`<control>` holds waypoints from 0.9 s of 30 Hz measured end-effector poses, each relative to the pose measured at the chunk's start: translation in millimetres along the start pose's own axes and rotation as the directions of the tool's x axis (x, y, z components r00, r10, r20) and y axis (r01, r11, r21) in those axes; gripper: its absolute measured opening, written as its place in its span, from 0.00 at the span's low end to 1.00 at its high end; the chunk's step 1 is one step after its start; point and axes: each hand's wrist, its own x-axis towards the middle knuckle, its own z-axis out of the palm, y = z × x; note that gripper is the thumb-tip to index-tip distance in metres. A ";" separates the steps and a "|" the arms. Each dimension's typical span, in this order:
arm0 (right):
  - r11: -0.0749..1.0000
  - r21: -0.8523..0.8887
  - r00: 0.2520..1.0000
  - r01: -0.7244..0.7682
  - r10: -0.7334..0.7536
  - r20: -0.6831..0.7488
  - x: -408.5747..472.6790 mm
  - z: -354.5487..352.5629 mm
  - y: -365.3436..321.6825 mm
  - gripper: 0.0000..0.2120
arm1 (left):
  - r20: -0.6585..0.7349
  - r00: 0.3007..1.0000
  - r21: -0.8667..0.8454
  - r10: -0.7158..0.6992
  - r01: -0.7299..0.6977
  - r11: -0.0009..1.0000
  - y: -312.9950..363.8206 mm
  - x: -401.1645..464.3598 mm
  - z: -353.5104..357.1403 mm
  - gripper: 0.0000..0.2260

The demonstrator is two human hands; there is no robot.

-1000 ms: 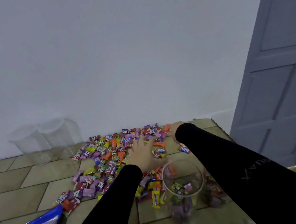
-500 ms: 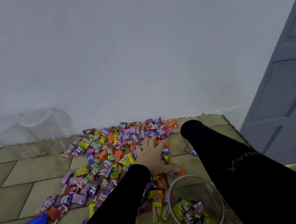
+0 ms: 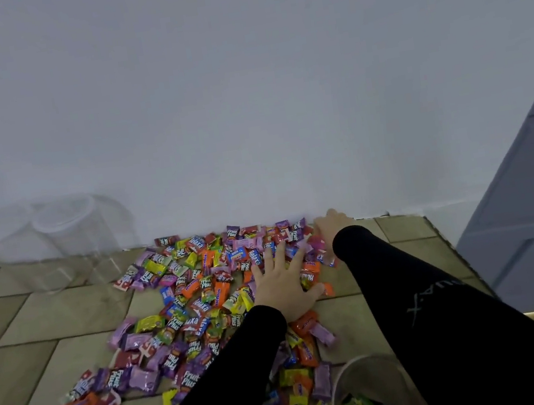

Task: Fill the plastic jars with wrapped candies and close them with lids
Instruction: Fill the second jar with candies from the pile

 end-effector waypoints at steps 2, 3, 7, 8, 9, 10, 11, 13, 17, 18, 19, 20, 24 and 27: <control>0.994 0.106 0.998 -0.037 0.041 -0.038 9.5 7.4 -1.8 0.36 | -0.005 1.000 -0.016 -0.024 0.024 1.000 -1.1 6.4 -0.9 0.33; 0.989 0.149 0.999 -0.028 0.032 -0.023 13.7 9.3 -3.7 0.39 | -0.003 0.999 -0.019 -0.034 0.034 0.999 -1.7 9.2 -0.8 0.32; 0.976 0.211 0.995 0.051 -0.067 0.069 21.7 9.4 -4.7 0.47 | -0.023 0.997 -0.037 -0.071 0.070 0.997 -4.1 15.4 1.9 0.29; 0.975 0.206 0.994 0.080 -0.094 0.060 23.4 10.6 -3.9 0.48 | -0.035 0.997 -0.047 -0.075 0.073 0.996 -3.9 16.9 3.2 0.28; 0.977 0.184 0.992 0.106 -0.117 0.052 24.1 12.0 -3.5 0.48 | -0.055 0.996 -0.060 -0.077 0.074 0.995 -3.4 18.2 3.9 0.27; 0.980 0.155 0.990 0.128 -0.136 0.045 24.4 12.8 -4.3 0.48 | -0.080 0.994 -0.073 -0.079 0.073 0.995 -3.5 19.4 4.4 0.26; 0.981 0.128 0.987 0.148 -0.155 0.042 25.7 13.9 -5.6 0.48 | -0.108 0.991 -0.081 -0.080 0.072 0.994 -4.1 20.9 4.6 0.25; 0.981 0.070 0.981 0.179 -0.183 0.058 27.4 14.4 -8.0 0.46 | -0.155 0.985 -0.086 -0.077 0.064 0.994 -6.7 24.4 4.3 0.23; 0.982 0.125 0.985 0.143 -0.153 0.081 29.4 16.7 -11.6 0.35 | -0.187 0.979 -0.139 -0.076 0.050 0.989 -11.4 28.0 1.9 0.18; 0.980 0.141 0.985 0.141 -0.154 0.080 28.9 16.4 -12.8 0.33 | -0.185 0.979 -0.166 -0.084 0.053 0.985 -12.1 27.8 1.1 0.18; 0.979 0.143 0.985 0.143 -0.156 0.080 28.8 16.2 -14.2 0.31 | -0.185 0.978 -0.187 -0.094 0.059 0.981 -13.0 27.2 -0.1 0.17; 0.981 0.126 0.984 0.148 -0.159 0.081 28.9 15.4 -15.8 0.29 | -0.185 0.978 -0.196 -0.101 0.064 0.978 -14.2 26.4 -0.8 0.17; 0.982 0.097 0.974 0.162 -0.175 0.141 27.2 9.4 -20.2 0.17 | -0.188 0.975 -0.219 -0.122 0.080 0.973 -16.8 24.2 -6.3 0.17; 0.981 0.088 0.972 0.170 -0.182 0.151 24.1 4.4 -21.4 0.09 | -0.186 0.972 -0.280 -0.143 0.087 0.956 -18.2 23.0 -10.4 0.18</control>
